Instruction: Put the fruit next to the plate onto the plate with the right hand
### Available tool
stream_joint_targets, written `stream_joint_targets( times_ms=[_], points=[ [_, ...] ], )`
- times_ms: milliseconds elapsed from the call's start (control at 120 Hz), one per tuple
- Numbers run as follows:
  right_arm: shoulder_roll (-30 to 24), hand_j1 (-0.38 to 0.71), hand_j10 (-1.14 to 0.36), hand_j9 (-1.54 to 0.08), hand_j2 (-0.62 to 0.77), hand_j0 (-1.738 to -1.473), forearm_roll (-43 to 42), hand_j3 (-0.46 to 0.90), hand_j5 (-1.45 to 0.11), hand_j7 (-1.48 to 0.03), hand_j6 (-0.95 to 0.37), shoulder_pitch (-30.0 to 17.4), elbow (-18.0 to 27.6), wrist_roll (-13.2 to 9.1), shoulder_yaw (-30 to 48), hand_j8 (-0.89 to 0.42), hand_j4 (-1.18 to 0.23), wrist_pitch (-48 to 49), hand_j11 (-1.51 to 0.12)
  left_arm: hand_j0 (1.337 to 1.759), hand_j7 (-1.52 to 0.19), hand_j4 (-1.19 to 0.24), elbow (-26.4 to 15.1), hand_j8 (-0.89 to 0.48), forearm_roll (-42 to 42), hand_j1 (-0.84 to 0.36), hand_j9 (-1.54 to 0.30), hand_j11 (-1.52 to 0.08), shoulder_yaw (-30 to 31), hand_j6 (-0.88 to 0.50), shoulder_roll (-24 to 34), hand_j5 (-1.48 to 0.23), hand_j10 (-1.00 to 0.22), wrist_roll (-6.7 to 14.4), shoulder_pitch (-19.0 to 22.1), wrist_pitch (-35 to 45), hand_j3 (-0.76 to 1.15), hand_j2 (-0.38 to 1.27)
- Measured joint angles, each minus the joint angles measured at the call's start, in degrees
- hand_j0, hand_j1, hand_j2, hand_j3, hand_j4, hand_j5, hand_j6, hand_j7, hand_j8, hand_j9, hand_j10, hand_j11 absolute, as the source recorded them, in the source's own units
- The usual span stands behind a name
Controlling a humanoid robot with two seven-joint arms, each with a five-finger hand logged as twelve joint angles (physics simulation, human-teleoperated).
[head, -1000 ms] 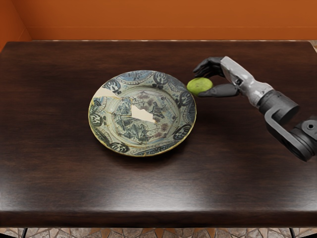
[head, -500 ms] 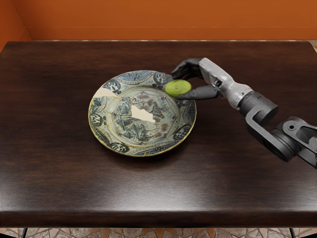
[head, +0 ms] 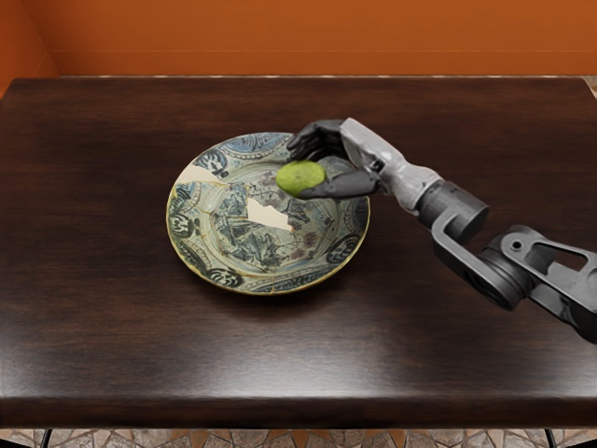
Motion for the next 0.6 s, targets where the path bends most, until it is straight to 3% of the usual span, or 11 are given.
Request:
stream_joint_targets(
  times_ms=[600],
  points=[
    [3.0,0.26,-0.48,-0.75,0.13,-1.658,-0.3,0.00,-0.77,-0.75,-0.58,-0.6,-0.1,-0.1,-3.4,-0.48,-0.57,0.2,-0.75,1.658,0.00,0.00,0.0,0.00,0.0,0.35,0.00,0.00,0.0,0.00,0.0,0.00,0.00,0.0,0.0,0.0,0.00,0.00]
  ],
)
